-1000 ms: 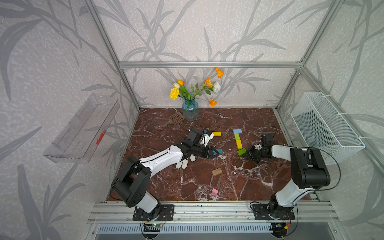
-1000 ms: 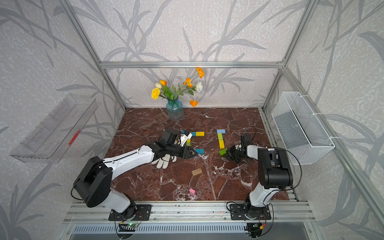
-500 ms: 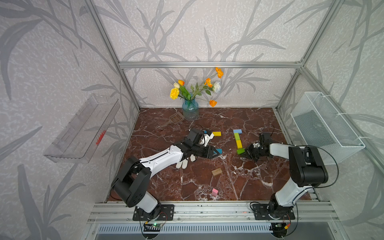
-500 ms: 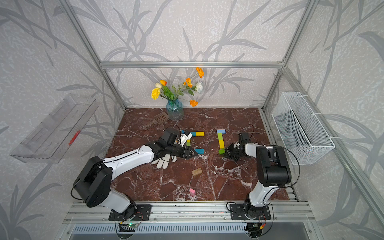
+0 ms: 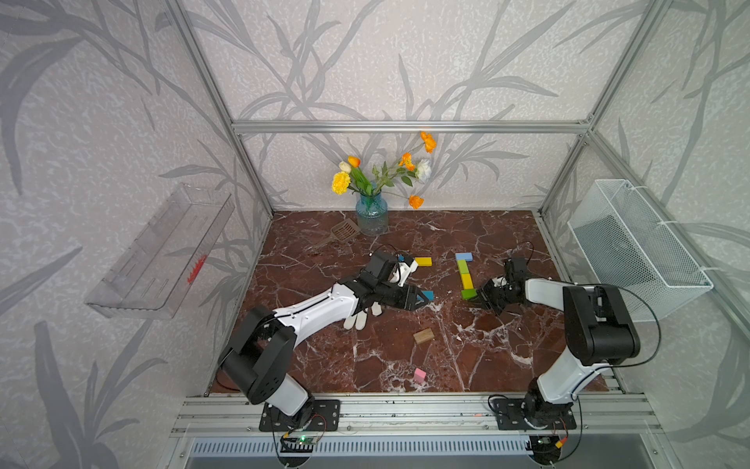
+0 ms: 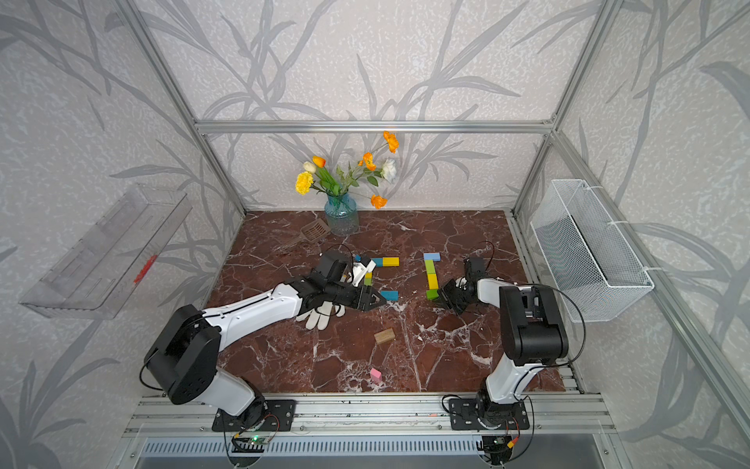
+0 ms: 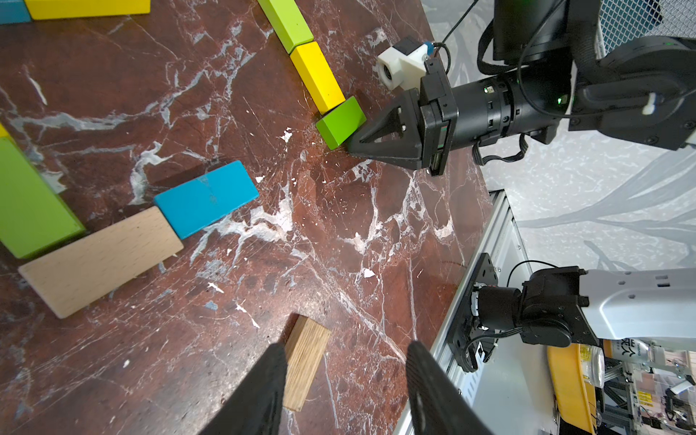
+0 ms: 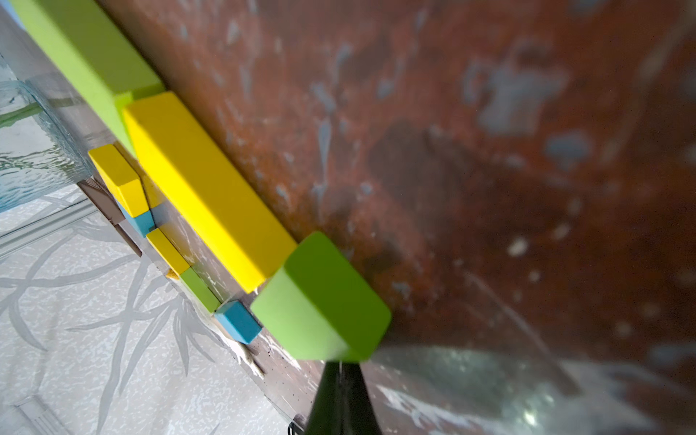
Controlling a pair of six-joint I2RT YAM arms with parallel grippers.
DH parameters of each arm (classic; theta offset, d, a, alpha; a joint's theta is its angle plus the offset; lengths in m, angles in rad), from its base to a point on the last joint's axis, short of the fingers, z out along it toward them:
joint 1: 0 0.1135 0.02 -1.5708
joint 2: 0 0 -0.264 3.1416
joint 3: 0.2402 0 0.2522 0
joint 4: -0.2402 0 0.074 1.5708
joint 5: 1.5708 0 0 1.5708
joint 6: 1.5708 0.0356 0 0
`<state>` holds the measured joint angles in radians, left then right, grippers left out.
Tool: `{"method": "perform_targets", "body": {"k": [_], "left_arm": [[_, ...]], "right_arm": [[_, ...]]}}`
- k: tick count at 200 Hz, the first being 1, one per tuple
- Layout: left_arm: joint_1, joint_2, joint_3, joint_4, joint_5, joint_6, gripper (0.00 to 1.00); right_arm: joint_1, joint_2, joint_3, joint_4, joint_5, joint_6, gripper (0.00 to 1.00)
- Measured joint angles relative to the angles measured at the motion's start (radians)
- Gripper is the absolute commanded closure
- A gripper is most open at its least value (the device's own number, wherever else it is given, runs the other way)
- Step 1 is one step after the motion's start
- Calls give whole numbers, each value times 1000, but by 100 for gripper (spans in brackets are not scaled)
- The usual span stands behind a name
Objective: Assemble the letter c with building blocks
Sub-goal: Assemble the building block at the center of the board.
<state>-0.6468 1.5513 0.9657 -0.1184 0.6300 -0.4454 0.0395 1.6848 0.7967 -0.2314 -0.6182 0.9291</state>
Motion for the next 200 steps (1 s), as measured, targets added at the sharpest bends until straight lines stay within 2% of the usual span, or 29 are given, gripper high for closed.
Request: {"method": "perform_targets", "body": {"k": [38,71,123,200], "left_arm": [[0,3,0,3,1,0,48],[0,3,0,11,1,0,48],[0,-2,-9,17,0,0,47],[0,-20,-19,16,0,4,48]], "right_arm": [[50,-115,5,-86,43,-43,100],[87,-125,59,-161,72,-109,100],[128,-27,216,-240,92,-245,100],[176,126,362,-356,132,-490,100]]}}
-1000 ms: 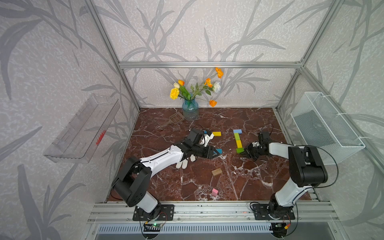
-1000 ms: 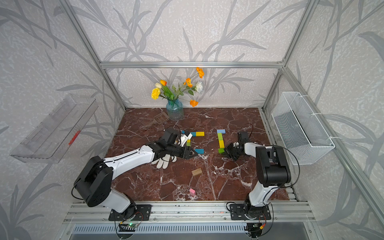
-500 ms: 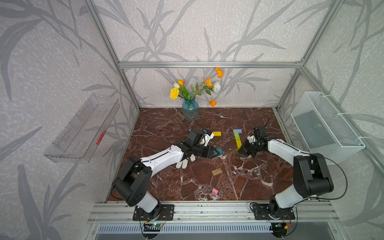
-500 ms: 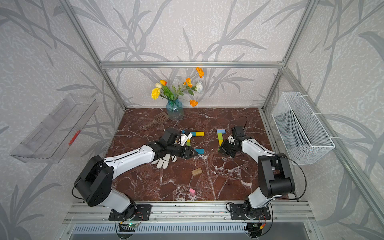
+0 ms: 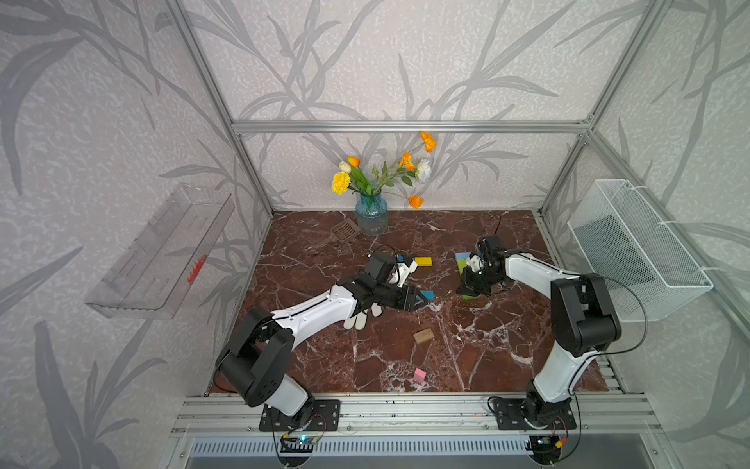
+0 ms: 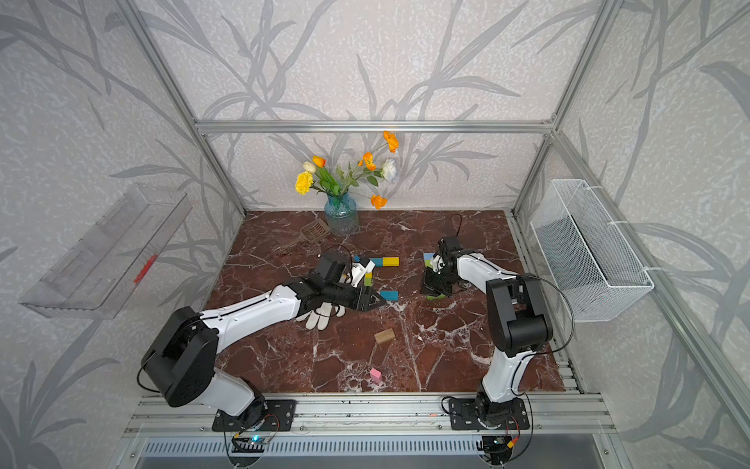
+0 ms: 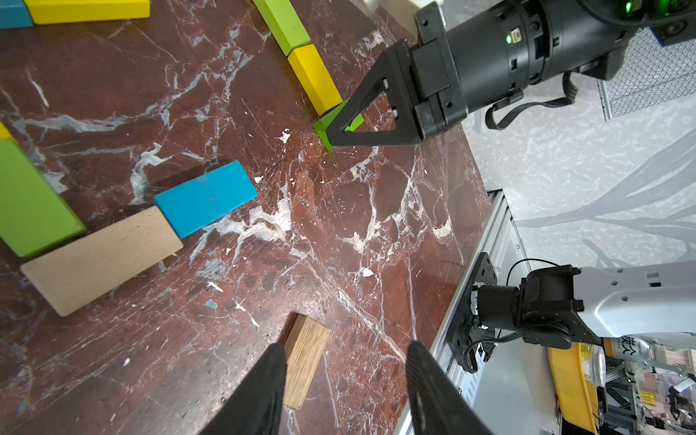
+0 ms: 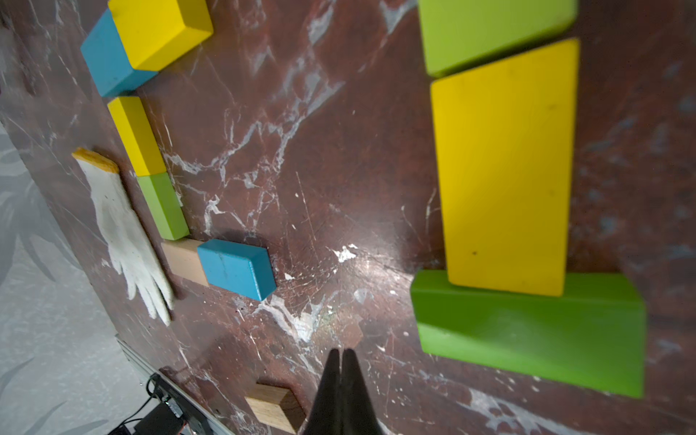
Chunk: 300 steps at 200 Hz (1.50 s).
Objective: Assemble the letter c with building blocks
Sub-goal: Assemble the building block at the center of the board.
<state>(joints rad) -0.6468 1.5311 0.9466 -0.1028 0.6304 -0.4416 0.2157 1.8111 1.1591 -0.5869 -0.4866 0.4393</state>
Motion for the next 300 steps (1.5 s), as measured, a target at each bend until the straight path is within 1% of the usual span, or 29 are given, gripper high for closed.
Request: {"method": "perform_targets", "body": {"k": [49,130,200,300], "left_arm": [[0,0,0,0,0,0,47],[0,0,0,0,0,0,47],[0,0,0,-1,0,0,47],[0,0,0,-1,0,0,47]], "right_arm": [[24,26,59,-58,45,-116,100],[88,91,177,-170,185,-252,100],[104,157,203,-221,257,-282,100],[113,164,233,-258,379,-271,100]]}}
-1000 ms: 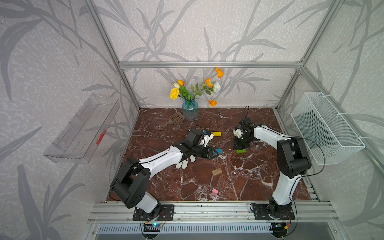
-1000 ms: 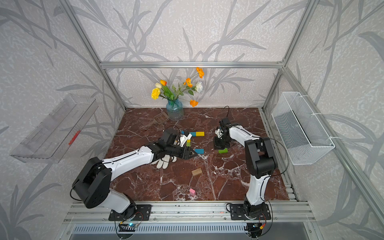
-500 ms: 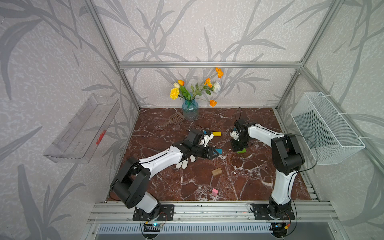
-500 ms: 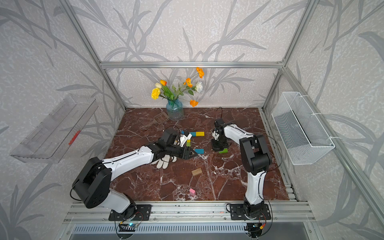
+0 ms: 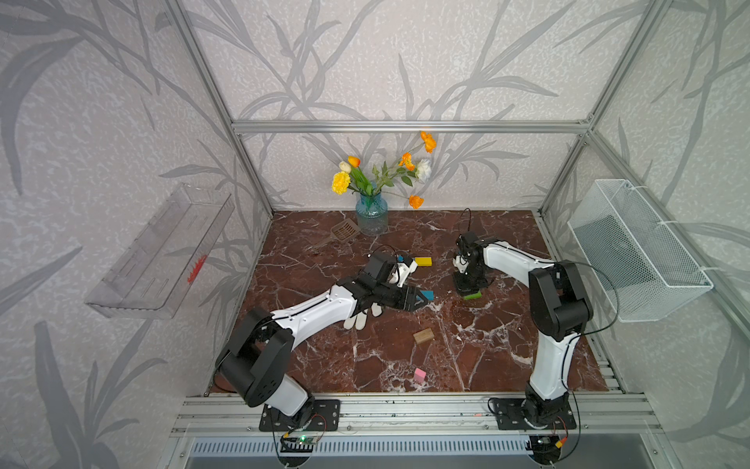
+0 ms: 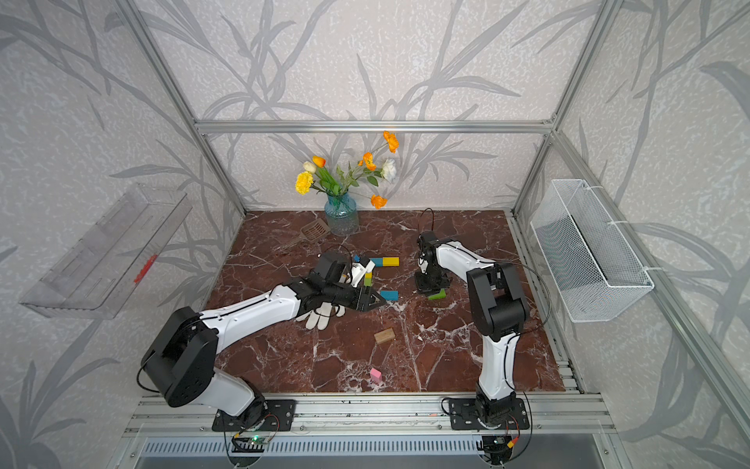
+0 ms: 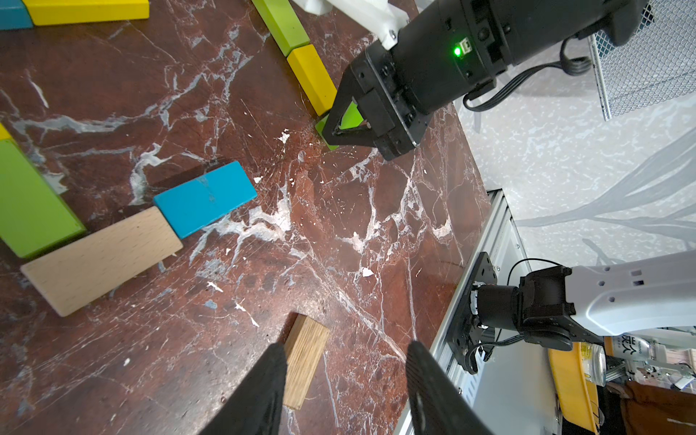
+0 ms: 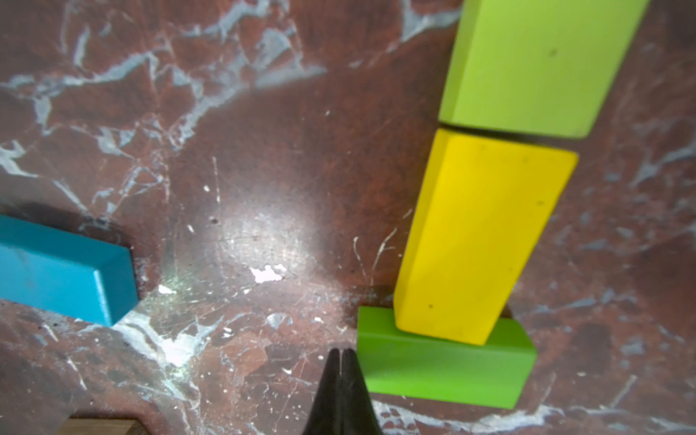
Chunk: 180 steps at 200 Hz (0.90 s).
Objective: Assemble the letter c with building blocks
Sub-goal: Assemble the building block at the center of the board.
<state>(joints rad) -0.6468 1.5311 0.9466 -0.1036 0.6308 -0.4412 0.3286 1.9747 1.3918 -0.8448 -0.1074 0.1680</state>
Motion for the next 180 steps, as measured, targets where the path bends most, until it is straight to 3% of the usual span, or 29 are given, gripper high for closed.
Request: {"method": "perform_targets", "body": {"k": [100,152,180], "left_arm": [[0,0,0,0,1,0,47],[0,0,0,-4,-7,-4,47],[0,-2,0,-48,-55,-8,45]], "right_arm": [[0,2,3,1,19,23,100],[2,-31,-43,48,-74,45,100],[5,-107,-101,64,-114,64,80]]}}
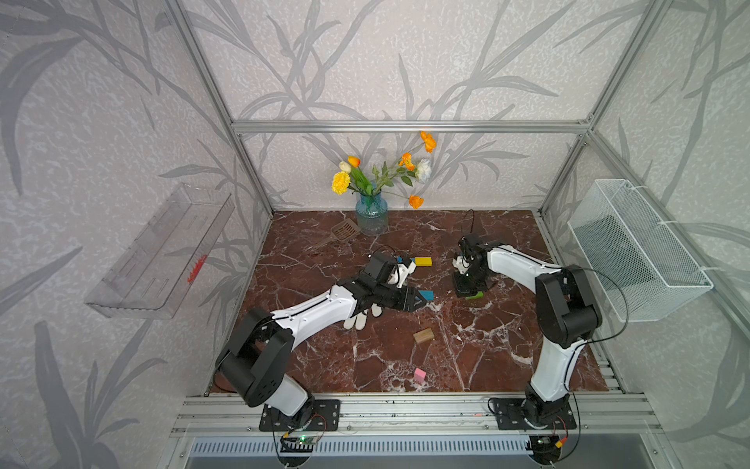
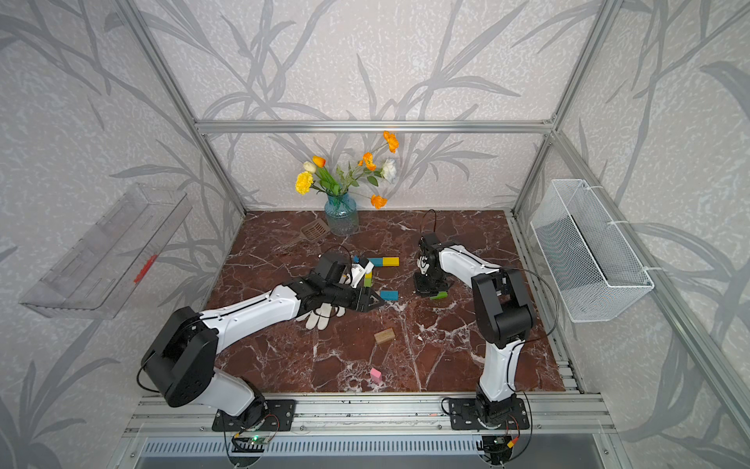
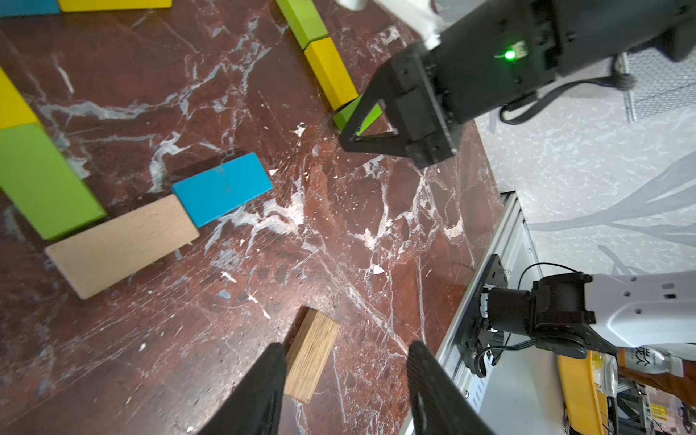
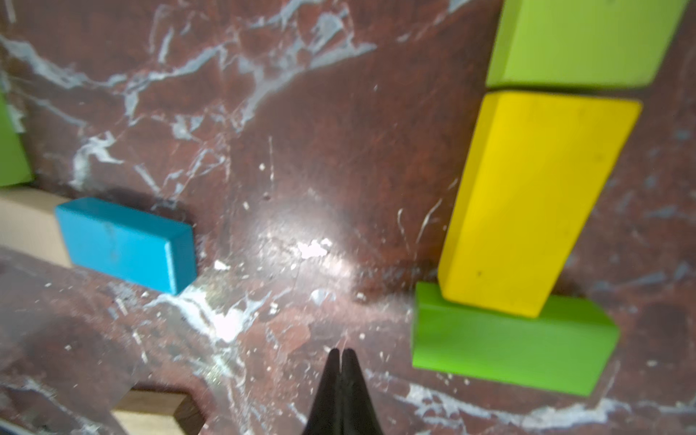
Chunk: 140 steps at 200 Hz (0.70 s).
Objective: Assemble the letter c with building blocks
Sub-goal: Assemble the building block at the center of the board.
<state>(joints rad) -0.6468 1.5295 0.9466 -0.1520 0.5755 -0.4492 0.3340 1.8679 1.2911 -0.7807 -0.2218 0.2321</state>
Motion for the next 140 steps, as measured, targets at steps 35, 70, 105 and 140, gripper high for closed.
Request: {"method": "perform_targets", "body": {"k": [35,70,105,140], "left_arm": [[0,-27,0,-67,-72,-2,41],[-14,-73,1,-143,-166,2,36],[-63,-119,1,-216,-262,3,34],[-118,-126,1,-277,-338,5,32]], "right_arm": [[0,-119,-47,15,-42,20,59],[1,-224,-71,7,-51,40,45],[-6,-282,-86,-28,-53,56,40],[-45,-312,-100,-74,-79,62,35]]}}
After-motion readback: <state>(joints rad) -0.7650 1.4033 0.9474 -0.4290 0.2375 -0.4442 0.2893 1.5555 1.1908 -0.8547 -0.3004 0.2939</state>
